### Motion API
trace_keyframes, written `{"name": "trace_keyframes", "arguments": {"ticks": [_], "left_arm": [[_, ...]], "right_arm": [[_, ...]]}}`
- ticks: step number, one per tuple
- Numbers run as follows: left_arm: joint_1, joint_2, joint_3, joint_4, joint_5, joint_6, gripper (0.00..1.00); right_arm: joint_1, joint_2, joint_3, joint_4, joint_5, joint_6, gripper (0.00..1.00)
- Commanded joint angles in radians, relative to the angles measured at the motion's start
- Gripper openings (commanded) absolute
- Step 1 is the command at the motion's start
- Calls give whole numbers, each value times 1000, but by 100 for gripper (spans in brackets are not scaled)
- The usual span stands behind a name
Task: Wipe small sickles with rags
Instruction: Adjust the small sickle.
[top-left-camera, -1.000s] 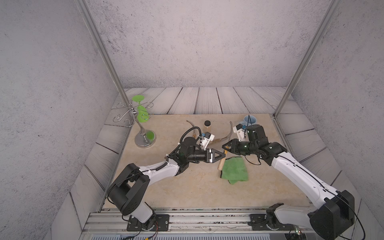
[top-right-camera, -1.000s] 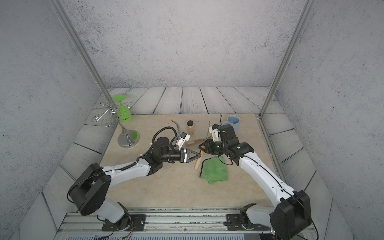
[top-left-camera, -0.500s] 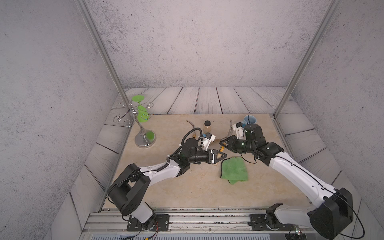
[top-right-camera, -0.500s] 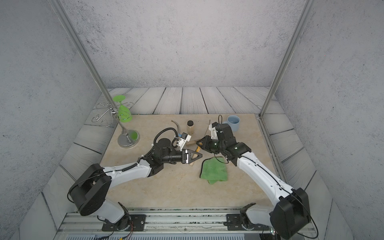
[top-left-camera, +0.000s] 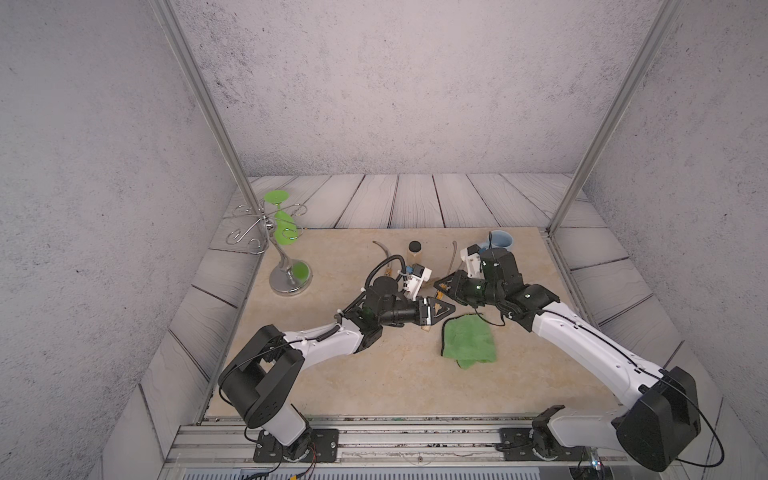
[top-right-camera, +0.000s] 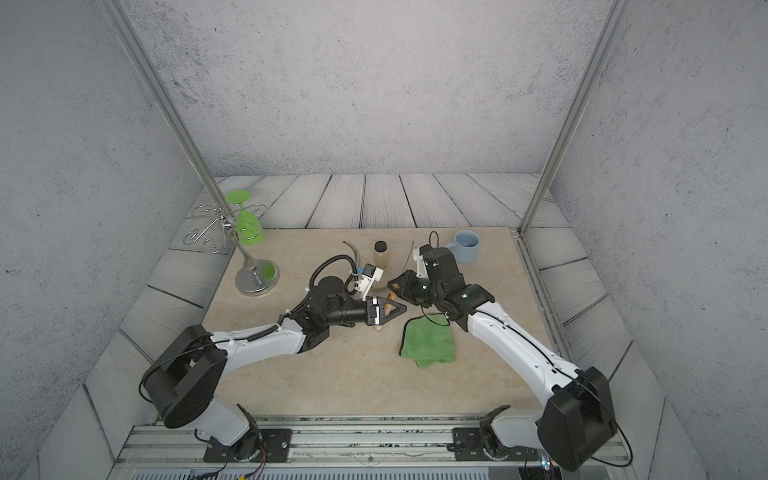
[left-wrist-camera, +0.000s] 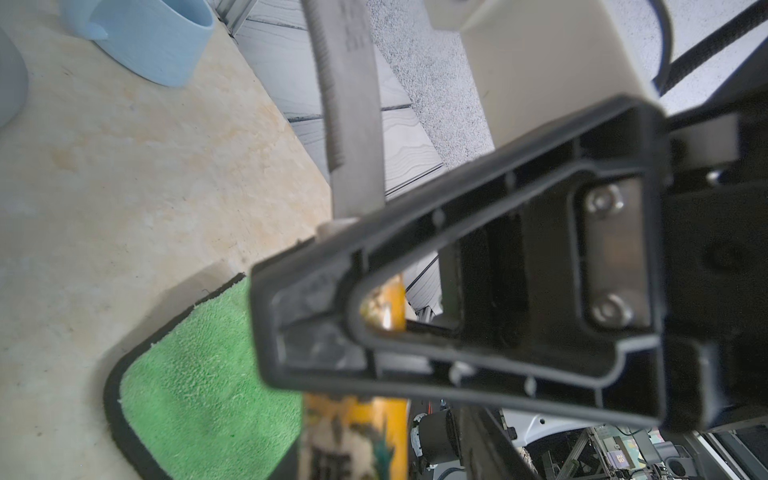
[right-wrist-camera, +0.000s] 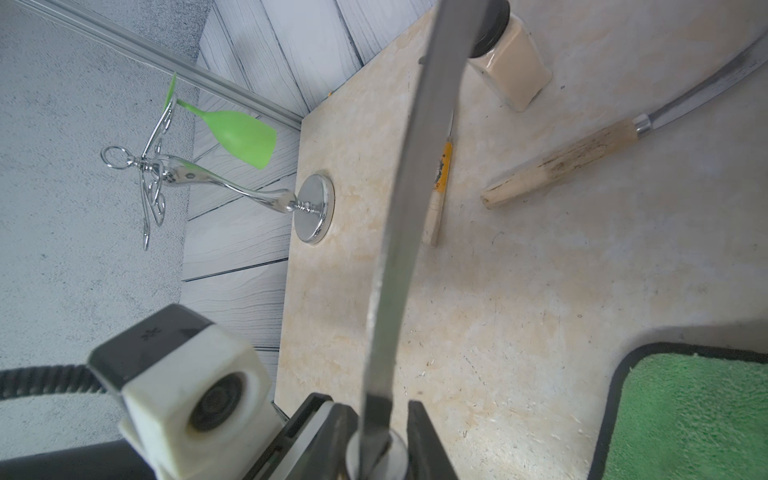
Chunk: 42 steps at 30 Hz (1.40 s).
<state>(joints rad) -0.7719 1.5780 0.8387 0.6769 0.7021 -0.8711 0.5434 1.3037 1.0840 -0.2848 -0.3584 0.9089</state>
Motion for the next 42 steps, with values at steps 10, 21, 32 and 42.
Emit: {"name": "trace_keyframes", "arguments": {"ticks": [10,21,32,42], "left_arm": [[-10,16,28,32,12,9,9],[-4,8,17,33,11,19,0],[68,-34,-109,22,0,28,0],[130,-116,-197,5,7,43,0]], "right_arm": [[6,31,32,46,-19,7,9],[9,-13,48,-100,50,-99,49],[-29,-127,131,-538,237,-387,75],[-125,-68,17,-653,305,-481,83]]}}
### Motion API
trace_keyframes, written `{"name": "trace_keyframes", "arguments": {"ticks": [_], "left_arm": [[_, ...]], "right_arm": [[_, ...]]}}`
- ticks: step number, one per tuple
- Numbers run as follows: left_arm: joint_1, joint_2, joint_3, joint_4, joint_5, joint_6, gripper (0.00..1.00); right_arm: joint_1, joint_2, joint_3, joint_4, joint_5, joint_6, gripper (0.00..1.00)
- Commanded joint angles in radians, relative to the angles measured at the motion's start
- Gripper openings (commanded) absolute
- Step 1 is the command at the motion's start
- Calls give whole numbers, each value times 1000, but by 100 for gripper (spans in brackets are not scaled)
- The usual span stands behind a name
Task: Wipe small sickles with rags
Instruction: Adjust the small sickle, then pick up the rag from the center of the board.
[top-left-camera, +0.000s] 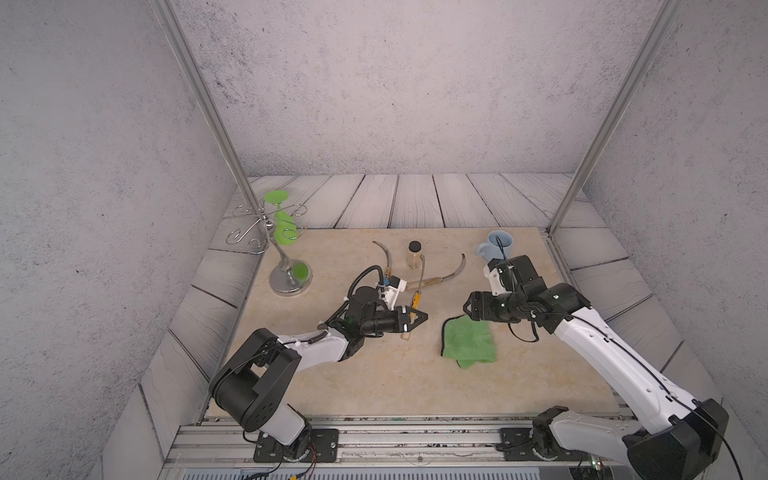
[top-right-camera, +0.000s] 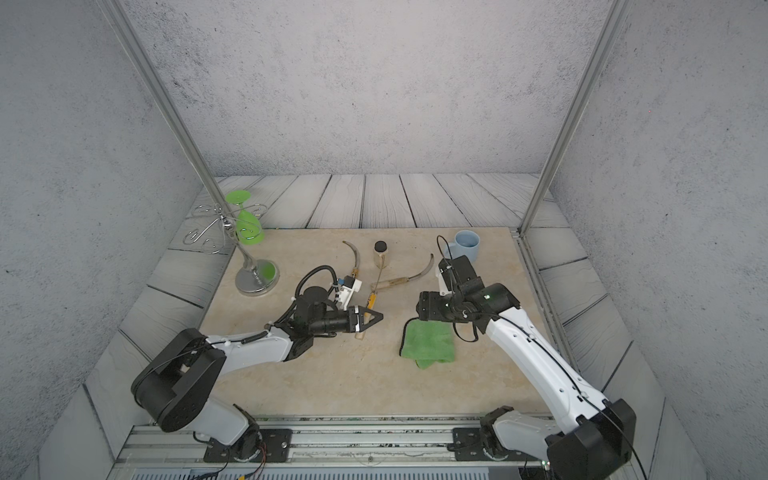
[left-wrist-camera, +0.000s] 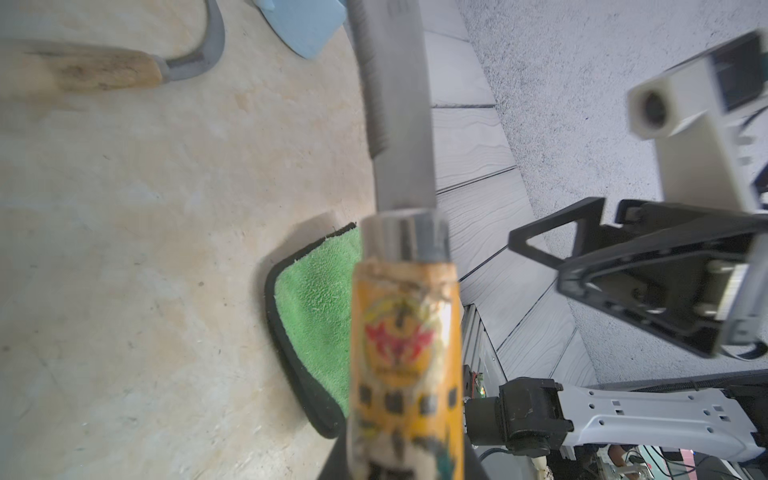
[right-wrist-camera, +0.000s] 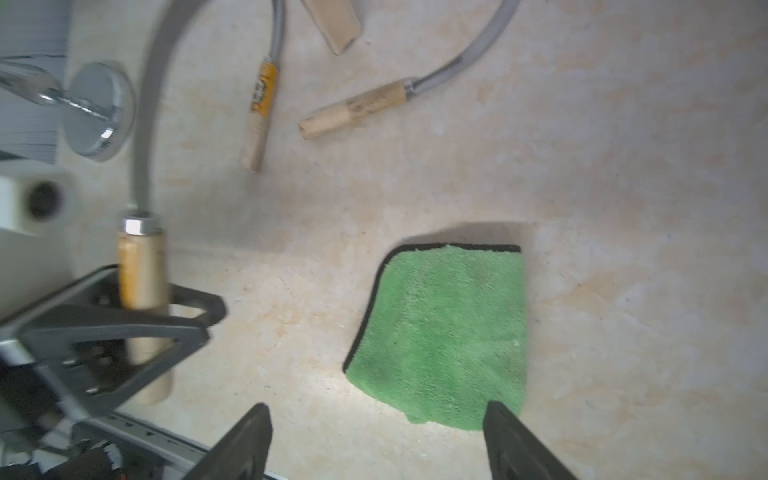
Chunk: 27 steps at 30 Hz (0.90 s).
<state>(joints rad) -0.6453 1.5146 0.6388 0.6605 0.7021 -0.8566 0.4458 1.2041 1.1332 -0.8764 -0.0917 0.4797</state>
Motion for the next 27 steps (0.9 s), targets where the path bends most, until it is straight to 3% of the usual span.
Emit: {"name": "trace_keyframes", "arguments": {"ticks": [1,11,27], "left_arm": [[4,-63,0,12,7,32,0],[3,-110,-10,-13,13,41,0],[1,-114,2,-24,48,42,0]], "right_arm": [[-43,42,-46,-57,33,-61,84],[-195,193,-150,54,-110,-128,87],[-239,412,-184,209,-265,-146,88]]}}
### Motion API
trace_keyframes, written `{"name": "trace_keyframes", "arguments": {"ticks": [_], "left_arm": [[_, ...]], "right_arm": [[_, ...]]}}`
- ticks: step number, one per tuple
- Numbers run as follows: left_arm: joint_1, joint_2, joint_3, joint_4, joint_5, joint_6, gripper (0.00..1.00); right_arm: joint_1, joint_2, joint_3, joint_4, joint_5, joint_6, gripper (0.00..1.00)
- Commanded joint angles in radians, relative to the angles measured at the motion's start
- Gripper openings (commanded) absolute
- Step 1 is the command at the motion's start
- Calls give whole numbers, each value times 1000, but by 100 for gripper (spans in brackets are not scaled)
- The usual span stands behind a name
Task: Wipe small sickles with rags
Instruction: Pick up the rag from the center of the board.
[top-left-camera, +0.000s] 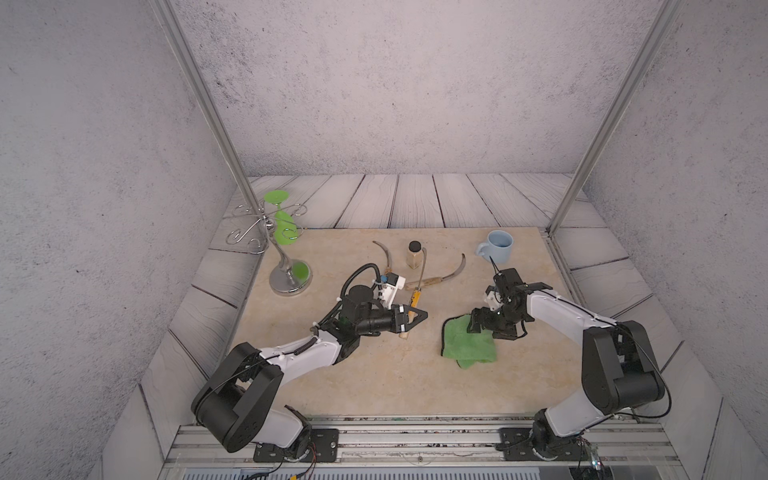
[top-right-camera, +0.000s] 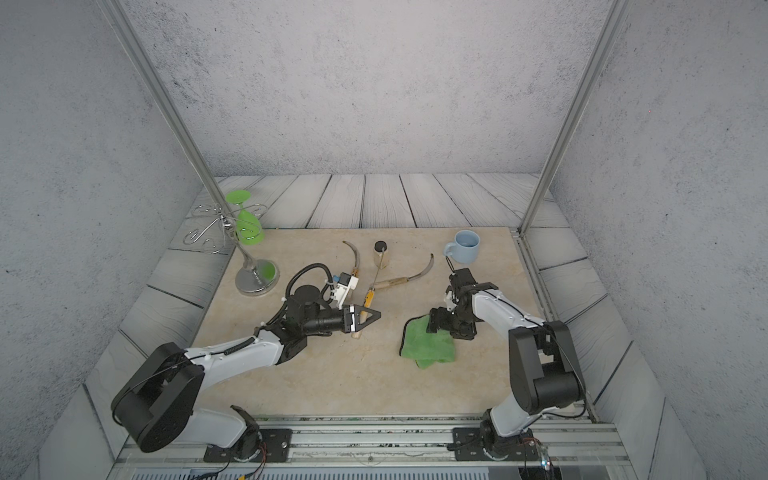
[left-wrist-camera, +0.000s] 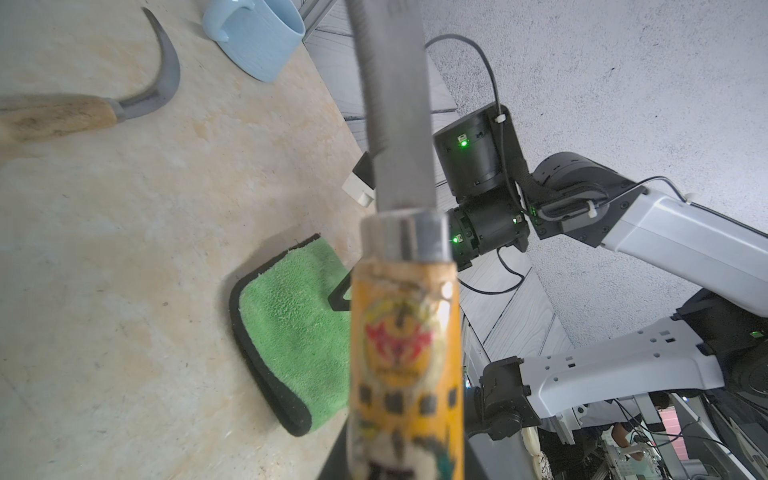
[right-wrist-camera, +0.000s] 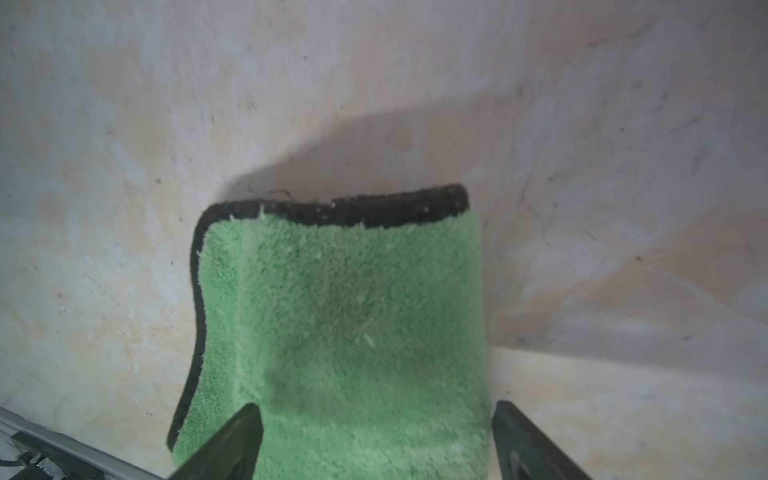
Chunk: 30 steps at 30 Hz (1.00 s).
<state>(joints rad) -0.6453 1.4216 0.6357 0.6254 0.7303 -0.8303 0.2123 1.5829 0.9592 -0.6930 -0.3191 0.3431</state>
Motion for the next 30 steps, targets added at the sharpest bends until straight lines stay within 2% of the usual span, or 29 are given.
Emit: {"name": "trace_keyframes", "arguments": {"ticks": [1,4,6,8,12,14,22,30], "left_arm": [[1,-23,8,8,21,17,0],[1,-20,14,-3,25,23,0],[1,-15,20,-11,29,27,0],[1,-10,23,-11,31,29,0],[0,-1,19,-13,40,28,0],[0,-1,15,-18,40,34,0],[-13,-21,-4,-27,38,41,0],[-83,-14,-17,12,27,18,0]], "right_arm": [[-7,41,-10,34,-43,-10,88],[-9,63,-13,59,-81,-18,85],[-9,69,-21,85,-130,-23,80],[-11,68,-31,114,-167,-21,69],[-17,39,-54,171,-260,-12,32],[-21,16,-63,193,-311,-1,24],[-40,-109,-59,242,-429,81,14],[-51,-212,-28,358,-438,276,7]]}}
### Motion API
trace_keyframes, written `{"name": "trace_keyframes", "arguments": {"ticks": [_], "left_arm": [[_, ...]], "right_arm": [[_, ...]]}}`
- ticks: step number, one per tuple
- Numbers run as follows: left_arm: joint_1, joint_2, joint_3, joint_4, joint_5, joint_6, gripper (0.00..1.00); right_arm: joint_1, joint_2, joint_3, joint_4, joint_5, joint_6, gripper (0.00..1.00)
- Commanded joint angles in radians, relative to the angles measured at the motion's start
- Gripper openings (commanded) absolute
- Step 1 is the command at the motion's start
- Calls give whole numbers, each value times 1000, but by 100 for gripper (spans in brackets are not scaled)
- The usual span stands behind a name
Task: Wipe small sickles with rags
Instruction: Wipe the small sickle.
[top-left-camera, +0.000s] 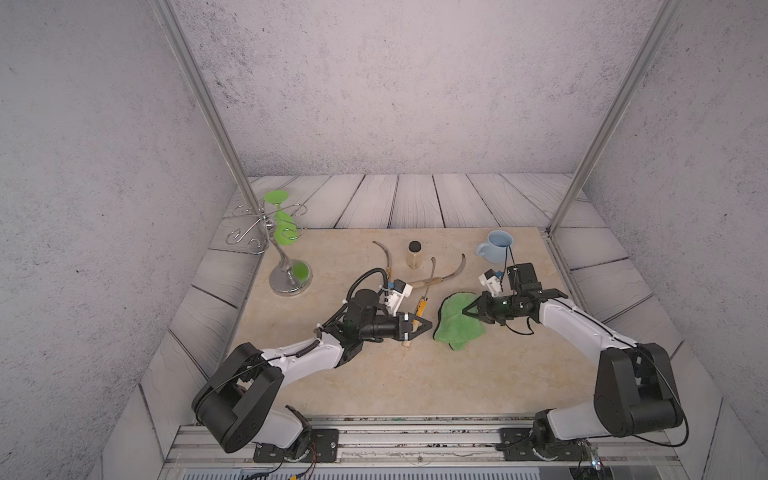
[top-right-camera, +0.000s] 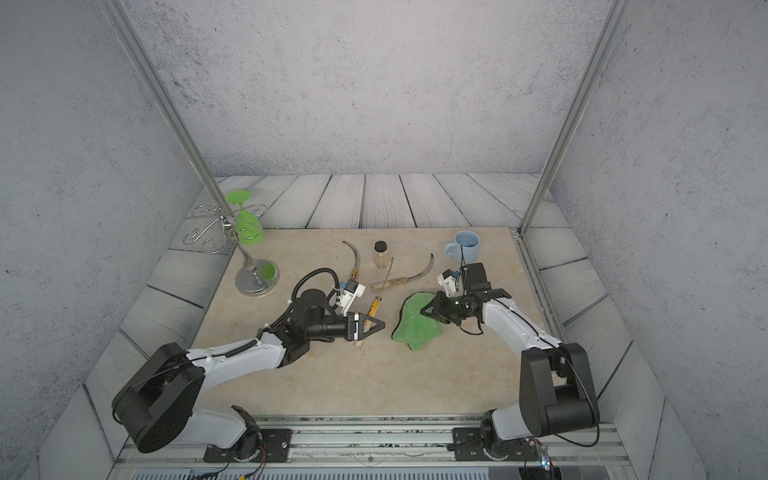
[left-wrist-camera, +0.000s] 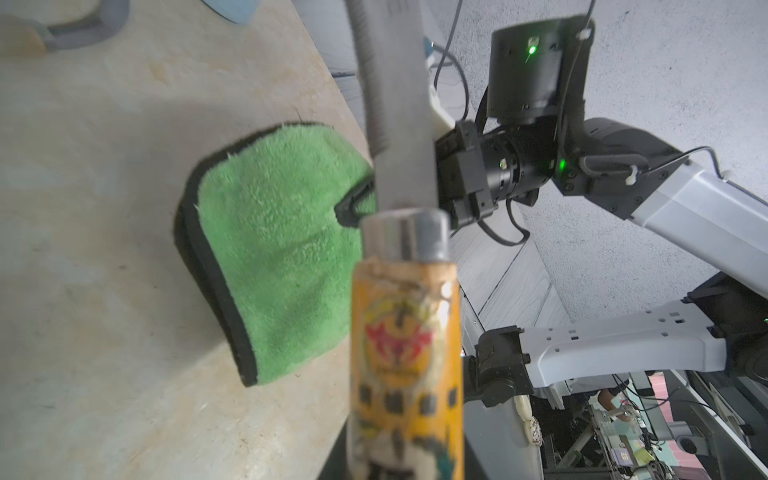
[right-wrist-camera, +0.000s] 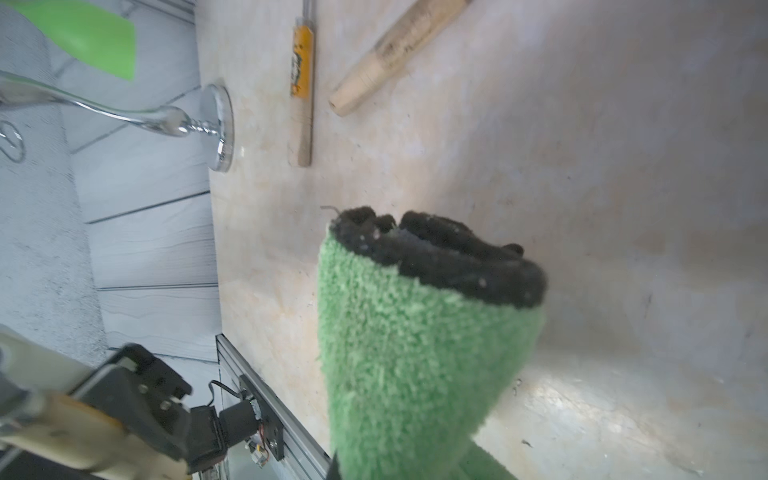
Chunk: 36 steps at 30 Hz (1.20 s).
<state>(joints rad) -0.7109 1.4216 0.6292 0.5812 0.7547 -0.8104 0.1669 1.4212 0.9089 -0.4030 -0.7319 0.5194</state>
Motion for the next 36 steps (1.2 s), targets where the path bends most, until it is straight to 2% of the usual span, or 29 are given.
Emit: {"name": "trace_keyframes", "arguments": {"ticks": [1,6,14,20,27,36], "left_arm": [[-22,-7,-13,74,2,-13,0],[-54,30,-14,128,3,-46,0],[-147,64,26,119,-15,-43,0],[-202,83,47,119,-25,-36,0],[-207,118,81,155,-32,-45,0],[-180,212,159,204,-19,-69,0]], "right_arm": [[-6,-60,29,94,-17,129,7],[-8,-59,96,143,32,205,6],[-7,33,166,294,34,311,6],[-7,80,141,546,-57,439,5],[-7,76,74,799,-158,590,6],[0,-25,-21,883,-205,664,6]]}}
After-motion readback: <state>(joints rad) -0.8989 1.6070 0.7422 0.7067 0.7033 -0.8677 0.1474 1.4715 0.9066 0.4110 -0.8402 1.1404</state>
